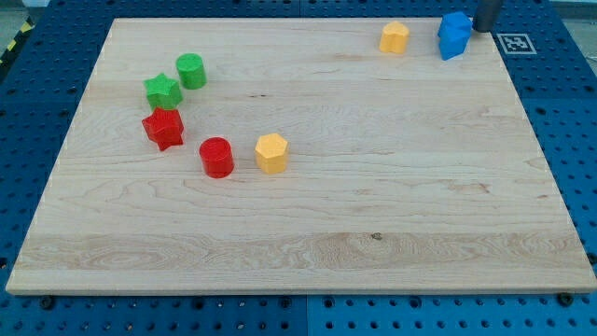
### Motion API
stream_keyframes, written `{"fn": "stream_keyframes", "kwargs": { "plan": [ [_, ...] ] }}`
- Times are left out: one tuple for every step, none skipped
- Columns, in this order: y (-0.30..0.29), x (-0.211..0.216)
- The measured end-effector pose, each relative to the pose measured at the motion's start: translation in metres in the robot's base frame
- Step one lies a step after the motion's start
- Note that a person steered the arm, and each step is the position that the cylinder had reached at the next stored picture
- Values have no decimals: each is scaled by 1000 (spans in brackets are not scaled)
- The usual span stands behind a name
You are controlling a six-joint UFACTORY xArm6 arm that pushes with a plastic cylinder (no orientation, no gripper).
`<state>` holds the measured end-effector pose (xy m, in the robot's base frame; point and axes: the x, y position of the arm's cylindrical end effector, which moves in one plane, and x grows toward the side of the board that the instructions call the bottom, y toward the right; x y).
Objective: Push the blue cube along with the yellow heart to the top center
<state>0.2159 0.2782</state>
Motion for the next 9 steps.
{"fn": "stream_keyframes", "kwargs": {
  "plan": [
    [-16, 0],
    [-31, 0],
    [-44, 0],
    [-63, 7],
    [-91, 26],
    [-128, 49],
    [-174, 61],
    [-222, 62],
    [-259, 66]
  ]
}}
